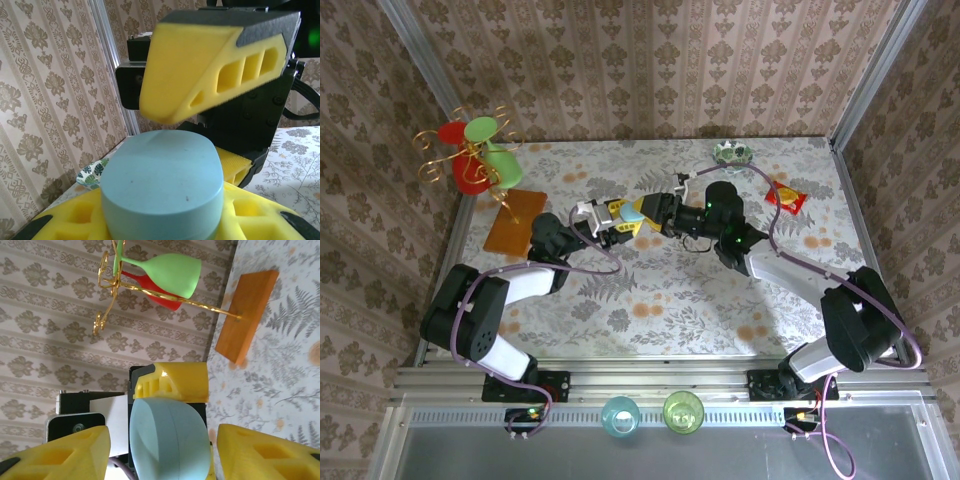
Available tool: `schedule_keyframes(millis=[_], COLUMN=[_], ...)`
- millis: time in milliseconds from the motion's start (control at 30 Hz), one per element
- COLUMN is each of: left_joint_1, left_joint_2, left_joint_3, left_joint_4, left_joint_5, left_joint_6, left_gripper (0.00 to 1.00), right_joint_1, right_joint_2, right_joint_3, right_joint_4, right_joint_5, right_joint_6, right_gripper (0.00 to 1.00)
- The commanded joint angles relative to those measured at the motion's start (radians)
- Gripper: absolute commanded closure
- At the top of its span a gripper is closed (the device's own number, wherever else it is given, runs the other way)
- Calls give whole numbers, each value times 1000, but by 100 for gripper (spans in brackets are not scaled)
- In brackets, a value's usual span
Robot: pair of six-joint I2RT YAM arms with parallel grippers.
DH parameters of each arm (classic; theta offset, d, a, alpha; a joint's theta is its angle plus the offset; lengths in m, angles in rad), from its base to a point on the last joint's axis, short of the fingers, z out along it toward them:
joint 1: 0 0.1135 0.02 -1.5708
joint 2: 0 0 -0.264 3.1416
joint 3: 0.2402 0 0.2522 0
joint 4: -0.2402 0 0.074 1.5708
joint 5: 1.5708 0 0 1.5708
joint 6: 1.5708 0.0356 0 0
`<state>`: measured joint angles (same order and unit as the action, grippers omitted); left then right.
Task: Insert the wireless bluetooth earbuds into the charging case
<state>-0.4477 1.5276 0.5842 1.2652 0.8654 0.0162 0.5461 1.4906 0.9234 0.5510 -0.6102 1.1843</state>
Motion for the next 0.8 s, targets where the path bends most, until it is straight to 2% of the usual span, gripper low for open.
schedule_keyframes(millis=[0,133,233,333,467,600,767], left_joint_1=[-2,-2,-2,-3,-2,-3,-2], left_joint_2=[-29,-25,-21,-26,-28,-20,-18], left_joint_3=[29,27,23,12,-27,-81,-139], left_joint_4=[29,29,28,28,24,21,-12], left_joint_5=[3,0,-11,-39,-84,-117,-157], left_joint_6=[-22,-16,-7,7,40,55,46], left_gripper=[73,72,64,35,15,9,8], right_joint_1=[2,0,-6,-16,-33,-49,-67], right_joint_2=[7,6,4,-6,-31,-41,-6], right_joint_3=[-3,-5,-5,-6,-18,-44,-47], right_joint_4=[95,64,53,22,-85,-193,-285], right_joint_5=[-49,-41,-37,-14,86,225,326], right_joint_6=[49,38,30,6,-79,-172,-228], right_gripper=[50,69,73,73,73,73,73])
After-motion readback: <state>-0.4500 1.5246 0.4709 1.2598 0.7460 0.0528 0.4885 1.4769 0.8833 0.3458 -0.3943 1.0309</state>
